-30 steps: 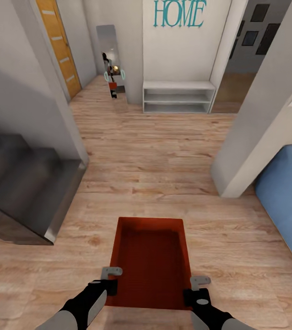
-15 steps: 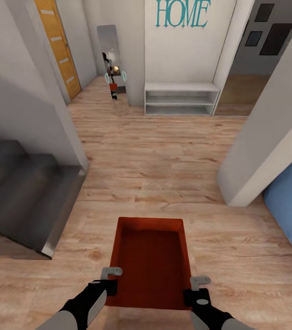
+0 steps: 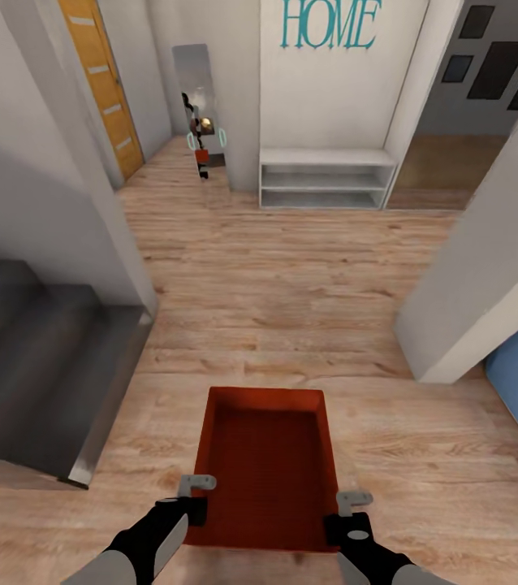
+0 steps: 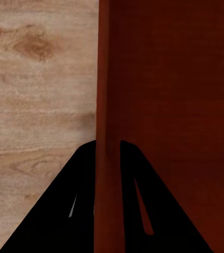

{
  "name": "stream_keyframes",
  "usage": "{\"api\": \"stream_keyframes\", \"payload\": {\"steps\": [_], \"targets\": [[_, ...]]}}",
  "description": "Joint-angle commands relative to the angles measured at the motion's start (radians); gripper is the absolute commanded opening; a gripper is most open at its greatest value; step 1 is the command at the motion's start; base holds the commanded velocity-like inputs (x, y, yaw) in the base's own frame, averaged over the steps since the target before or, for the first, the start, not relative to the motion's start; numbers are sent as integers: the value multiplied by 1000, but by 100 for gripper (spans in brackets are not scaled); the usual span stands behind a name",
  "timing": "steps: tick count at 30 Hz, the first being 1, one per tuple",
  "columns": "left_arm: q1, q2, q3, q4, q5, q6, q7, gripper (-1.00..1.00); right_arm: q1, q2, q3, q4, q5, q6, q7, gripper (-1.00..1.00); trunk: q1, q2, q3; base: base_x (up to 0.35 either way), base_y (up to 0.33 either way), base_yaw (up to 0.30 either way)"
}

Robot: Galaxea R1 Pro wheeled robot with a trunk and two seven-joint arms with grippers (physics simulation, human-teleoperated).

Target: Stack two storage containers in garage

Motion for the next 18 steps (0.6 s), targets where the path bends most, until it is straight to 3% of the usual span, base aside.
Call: {"api": "stream_keyframes", "payload": {"steps": [1,18], "targets": [[0,2,-36,-5,21,-17,8,-100,0,-18,7,-1,-35,0,-2,-100,1,-2,-2,321,106,0],[0,2,-37,-5,21,-13,8,-100,0,-18,8,-2,-33,-11,-1,-100,1,-2,-2,321,106,0]]}}
